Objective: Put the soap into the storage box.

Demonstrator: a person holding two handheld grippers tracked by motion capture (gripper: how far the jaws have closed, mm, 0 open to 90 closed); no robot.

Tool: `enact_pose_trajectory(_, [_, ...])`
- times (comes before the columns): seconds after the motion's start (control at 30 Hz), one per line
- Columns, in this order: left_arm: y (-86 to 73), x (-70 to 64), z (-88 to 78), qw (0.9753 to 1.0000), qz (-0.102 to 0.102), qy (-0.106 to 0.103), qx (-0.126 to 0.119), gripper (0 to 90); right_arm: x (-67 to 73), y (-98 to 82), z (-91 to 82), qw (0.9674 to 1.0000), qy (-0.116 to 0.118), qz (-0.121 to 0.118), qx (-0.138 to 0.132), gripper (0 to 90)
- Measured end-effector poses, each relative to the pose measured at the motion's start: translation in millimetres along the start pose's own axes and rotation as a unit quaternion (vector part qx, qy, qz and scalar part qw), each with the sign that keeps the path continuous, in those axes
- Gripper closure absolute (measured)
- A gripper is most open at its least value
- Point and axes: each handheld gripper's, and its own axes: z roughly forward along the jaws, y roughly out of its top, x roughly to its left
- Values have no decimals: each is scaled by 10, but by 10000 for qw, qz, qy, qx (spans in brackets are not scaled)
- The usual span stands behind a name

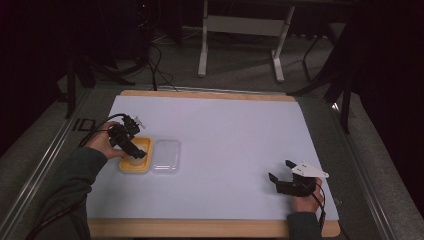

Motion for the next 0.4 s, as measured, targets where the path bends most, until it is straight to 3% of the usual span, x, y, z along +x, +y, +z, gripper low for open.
enact_pose_trajectory(0.13, [24,-71,-79,9995,139,-8,-275,154,1,1,2,10000,-15,8,17,162])
enact_pose_trajectory(0.3, [49,-179,-117,9974,237,-160,-655,155,0,4,8,10000,-28,-3,50,163])
enact_pose_trajectory(0.37, [33,-236,-127,9954,229,-260,-898,155,-2,5,11,10000,-29,6,68,162])
enact_pose_trajectory(0.4, [14,-267,-136,9930,192,-367,-1105,155,-4,6,13,10000,-30,13,79,162])
